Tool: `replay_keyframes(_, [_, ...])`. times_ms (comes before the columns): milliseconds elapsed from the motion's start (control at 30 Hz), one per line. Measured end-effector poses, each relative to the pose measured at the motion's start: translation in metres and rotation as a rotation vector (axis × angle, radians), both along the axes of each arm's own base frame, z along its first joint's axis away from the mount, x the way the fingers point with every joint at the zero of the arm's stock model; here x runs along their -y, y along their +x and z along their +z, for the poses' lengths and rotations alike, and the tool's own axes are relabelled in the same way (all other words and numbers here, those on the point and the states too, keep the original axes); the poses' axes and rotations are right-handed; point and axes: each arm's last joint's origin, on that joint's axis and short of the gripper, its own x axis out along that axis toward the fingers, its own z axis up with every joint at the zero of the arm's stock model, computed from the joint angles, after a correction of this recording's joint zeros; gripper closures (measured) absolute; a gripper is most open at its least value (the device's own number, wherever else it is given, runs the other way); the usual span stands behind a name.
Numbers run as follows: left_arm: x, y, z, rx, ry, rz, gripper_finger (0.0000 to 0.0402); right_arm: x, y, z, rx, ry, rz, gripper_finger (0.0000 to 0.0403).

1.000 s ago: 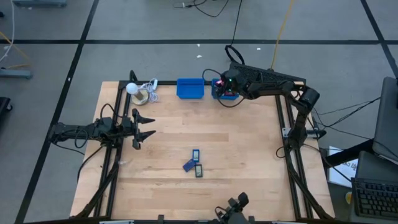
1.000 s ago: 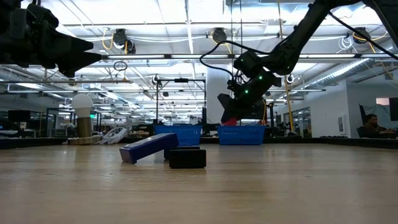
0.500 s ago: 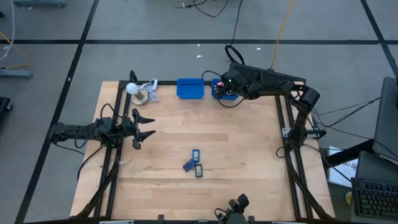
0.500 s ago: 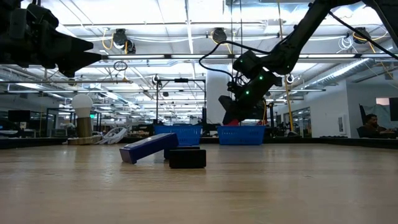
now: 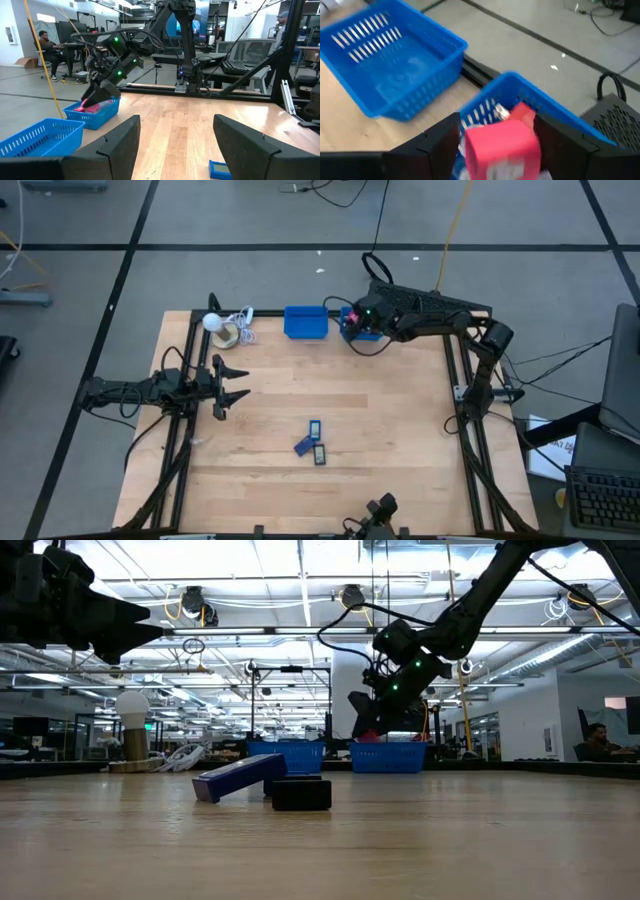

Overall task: Pick & Place Office items
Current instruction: Put the pink charger adapter into the right blue bin, then put the dark blue digital timer into the left blue bin

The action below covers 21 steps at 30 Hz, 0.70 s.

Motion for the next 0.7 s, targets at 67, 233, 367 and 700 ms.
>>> replay_keyframes(67, [0.0,0.0,0.0,0.0,-0.001,0.0,0.0146,-0.001,0.0,0.007,0.022,-0.014,0.002,0.0158])
replay_keyframes(233, [0.0,0.0,0.0,0.0,0.0,-0.001,0.0146,-0.008,-0.006,0.037,0.072,-0.051,0.009,0.0158])
replay_keyframes(367, [0.0,0.0,0.0,0.0,0.0,-0.001,0.0146,-0.026,-0.02,0.071,0.092,-0.033,0.014,0.0161])
replay_keyframes(700, [0.0,0.0,0.0,0.0,0.0,-0.001,0.0146,-0.131,-0.081,0.113,0.298,-0.016,0.505,0.0162])
